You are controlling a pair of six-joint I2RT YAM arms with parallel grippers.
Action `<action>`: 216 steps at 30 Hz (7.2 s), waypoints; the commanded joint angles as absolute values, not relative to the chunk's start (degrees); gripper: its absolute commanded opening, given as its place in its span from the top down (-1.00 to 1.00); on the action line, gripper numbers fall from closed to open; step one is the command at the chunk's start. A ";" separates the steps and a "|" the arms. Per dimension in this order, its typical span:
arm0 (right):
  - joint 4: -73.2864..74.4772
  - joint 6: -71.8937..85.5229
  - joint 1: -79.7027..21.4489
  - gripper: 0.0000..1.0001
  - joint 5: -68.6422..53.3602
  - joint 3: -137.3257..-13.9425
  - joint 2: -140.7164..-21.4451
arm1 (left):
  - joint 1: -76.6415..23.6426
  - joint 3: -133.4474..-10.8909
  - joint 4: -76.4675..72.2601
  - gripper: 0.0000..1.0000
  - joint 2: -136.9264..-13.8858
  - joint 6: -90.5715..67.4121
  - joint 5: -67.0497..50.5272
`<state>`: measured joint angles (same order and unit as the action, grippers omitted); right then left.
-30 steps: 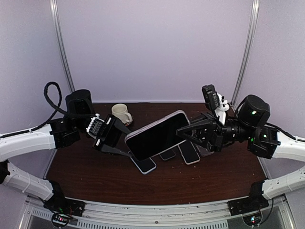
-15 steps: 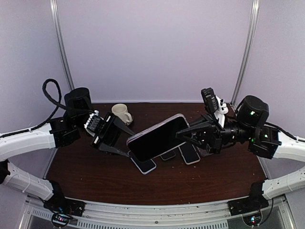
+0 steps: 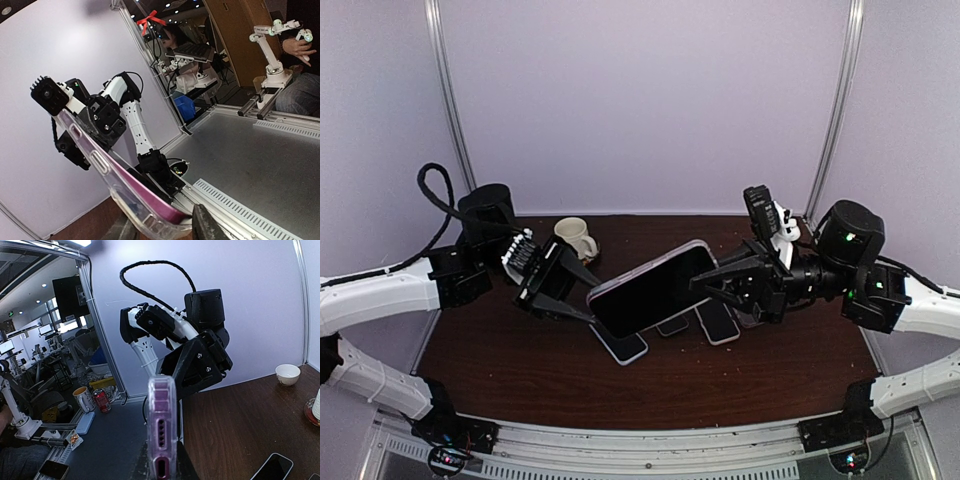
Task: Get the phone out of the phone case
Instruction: Remove the phone from the bottom left corner of the phone case, then pass from the right arm to the left, then remove the phone case from the phone.
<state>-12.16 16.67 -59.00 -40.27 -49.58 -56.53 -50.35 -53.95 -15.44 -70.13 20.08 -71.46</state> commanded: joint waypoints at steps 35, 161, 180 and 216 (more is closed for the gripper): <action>-16.21 24.81 -62.41 1.00 -51.75 -53.35 -61.52 | -50.71 -55.77 -8.43 0.80 -69.40 32.14 -56.69; -7.33 -23.23 -60.30 1.00 -33.08 -50.16 -51.86 | -49.26 -55.20 -11.22 0.39 -69.27 28.65 -49.96; -14.01 -20.70 -64.48 1.00 -29.97 -49.44 -55.99 | -49.31 -55.20 -12.27 1.00 -70.47 28.38 -44.73; 36.59 16.72 -65.10 -1.00 -18.81 -70.38 -67.47 | -49.80 -43.89 -1.85 1.00 -61.05 77.02 -28.80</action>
